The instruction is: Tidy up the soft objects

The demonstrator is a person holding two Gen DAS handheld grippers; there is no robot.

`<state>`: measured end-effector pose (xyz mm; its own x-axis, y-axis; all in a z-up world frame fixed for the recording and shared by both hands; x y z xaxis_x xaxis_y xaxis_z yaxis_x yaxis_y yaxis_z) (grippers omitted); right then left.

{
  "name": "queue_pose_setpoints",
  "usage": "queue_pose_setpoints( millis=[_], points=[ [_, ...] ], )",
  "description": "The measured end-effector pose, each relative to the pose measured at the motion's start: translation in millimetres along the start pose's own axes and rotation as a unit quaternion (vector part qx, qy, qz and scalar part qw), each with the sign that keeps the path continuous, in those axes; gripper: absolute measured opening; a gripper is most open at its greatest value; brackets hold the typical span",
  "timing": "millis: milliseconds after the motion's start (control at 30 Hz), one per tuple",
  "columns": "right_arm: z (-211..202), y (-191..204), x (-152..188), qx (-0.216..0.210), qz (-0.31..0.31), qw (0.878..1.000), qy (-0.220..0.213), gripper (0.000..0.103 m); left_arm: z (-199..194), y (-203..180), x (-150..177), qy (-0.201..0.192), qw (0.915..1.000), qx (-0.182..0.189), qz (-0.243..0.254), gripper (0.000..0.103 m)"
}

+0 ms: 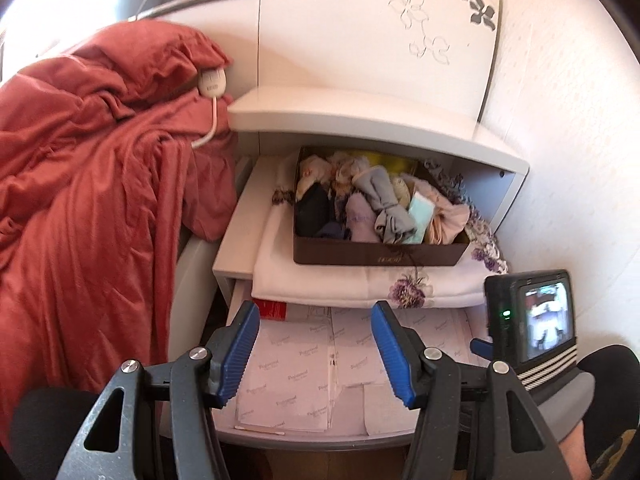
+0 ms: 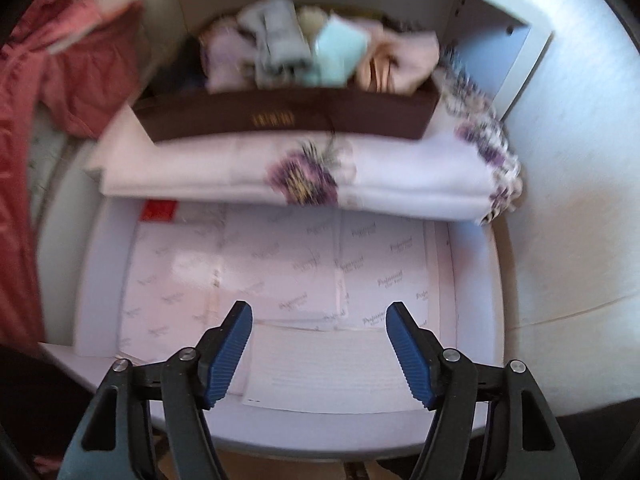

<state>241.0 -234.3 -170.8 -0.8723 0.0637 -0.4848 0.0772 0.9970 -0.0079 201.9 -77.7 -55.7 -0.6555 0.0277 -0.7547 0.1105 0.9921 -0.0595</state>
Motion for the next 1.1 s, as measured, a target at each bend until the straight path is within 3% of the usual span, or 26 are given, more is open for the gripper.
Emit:
queue_pose_setpoints(
  millis=[167,367,500,600,733,1100],
  points=[
    [-45.8,-1.1,-7.4,0.0,0.008,0.998,-0.058,0.072,-26.5,-2.6,-7.4,-0.033,0.9994,0.001,0.0,0.059],
    [-133.9,-13.4,-20.2,0.026,0.024,0.985,-0.167,0.1,-70.6,-6.8,-20.6,-0.081,0.9967,0.0,0.002,0.059],
    [-185.8,-19.2,-24.0,0.029,0.038,0.975,-0.216,0.103,-98.4,-9.7,-27.1,-0.103,0.9946,-0.007,0.007,0.059],
    [-214.9,-21.2,-23.0,0.046,0.046,0.971,-0.232,0.103,-117.5,-11.6,-28.5,-0.117,0.993,-0.009,0.013,0.067],
    [-237.6,-22.9,-10.6,0.035,0.058,0.967,-0.244,0.103,-141.1,-10.5,-26.1,-0.138,0.9904,-0.007,0.009,0.078],
    [-255.4,-20.3,6.1,0.046,0.053,0.958,-0.279,0.103,-145.2,-5.5,-20.7,-0.135,0.9905,-0.025,-0.014,0.078]
  ],
)
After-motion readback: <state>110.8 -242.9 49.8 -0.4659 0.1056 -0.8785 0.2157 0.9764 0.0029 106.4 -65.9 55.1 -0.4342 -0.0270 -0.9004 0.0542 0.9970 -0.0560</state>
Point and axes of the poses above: each gripper's, at about its wrist camera, not at the fingertips, and z roughly the way its jaws point, y to its left, x to its underside, the point moved 4 cm from there along z, roughly the way its jaws point, and after that the axes turned 2 degrees about z, right-handed, at the moved point
